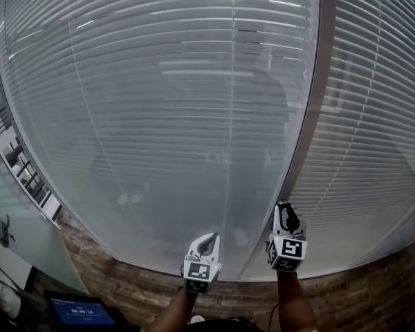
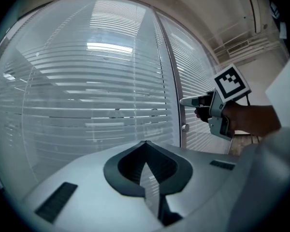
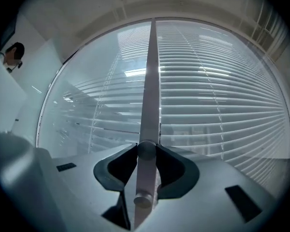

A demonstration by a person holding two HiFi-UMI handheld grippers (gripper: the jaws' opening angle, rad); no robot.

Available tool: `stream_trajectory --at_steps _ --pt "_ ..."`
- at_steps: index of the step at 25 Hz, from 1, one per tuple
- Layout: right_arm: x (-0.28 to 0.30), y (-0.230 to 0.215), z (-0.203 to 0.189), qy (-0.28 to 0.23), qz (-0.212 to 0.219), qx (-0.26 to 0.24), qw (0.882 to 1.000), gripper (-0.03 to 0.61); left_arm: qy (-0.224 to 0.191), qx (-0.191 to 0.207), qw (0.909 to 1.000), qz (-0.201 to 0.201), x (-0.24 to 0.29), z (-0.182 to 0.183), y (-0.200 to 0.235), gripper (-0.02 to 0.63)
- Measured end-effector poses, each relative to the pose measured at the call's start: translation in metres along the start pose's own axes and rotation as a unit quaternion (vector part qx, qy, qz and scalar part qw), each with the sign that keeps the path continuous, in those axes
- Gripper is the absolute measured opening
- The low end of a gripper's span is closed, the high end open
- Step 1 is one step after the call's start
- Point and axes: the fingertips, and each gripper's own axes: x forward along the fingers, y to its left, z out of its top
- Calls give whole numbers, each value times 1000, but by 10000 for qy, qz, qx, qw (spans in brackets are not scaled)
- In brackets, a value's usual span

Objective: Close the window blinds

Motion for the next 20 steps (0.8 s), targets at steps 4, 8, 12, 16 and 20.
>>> stream_trajectory --at_steps 4,8,12,16,20 --pt "2 4 2 34 -10 -838 9965 126 5 57 10000 5 2 2 0 -8" --pt "0 11 4 269 71 -2158 9760 126 -1 118 9999 -9 2 4 -1 -8" --pt "0 14 1 407 137 -3698 9281 126 -20 110 9999 -42 5 4 -1 -8" --pt "3 15 -4 485 141 -5079 8599 126 -41 125 9999 -59 7 7 -1 -8" --pt "2 15 -7 489 152 -5566 8292 126 -65 139 9999 -74 8 9 -2 -8"
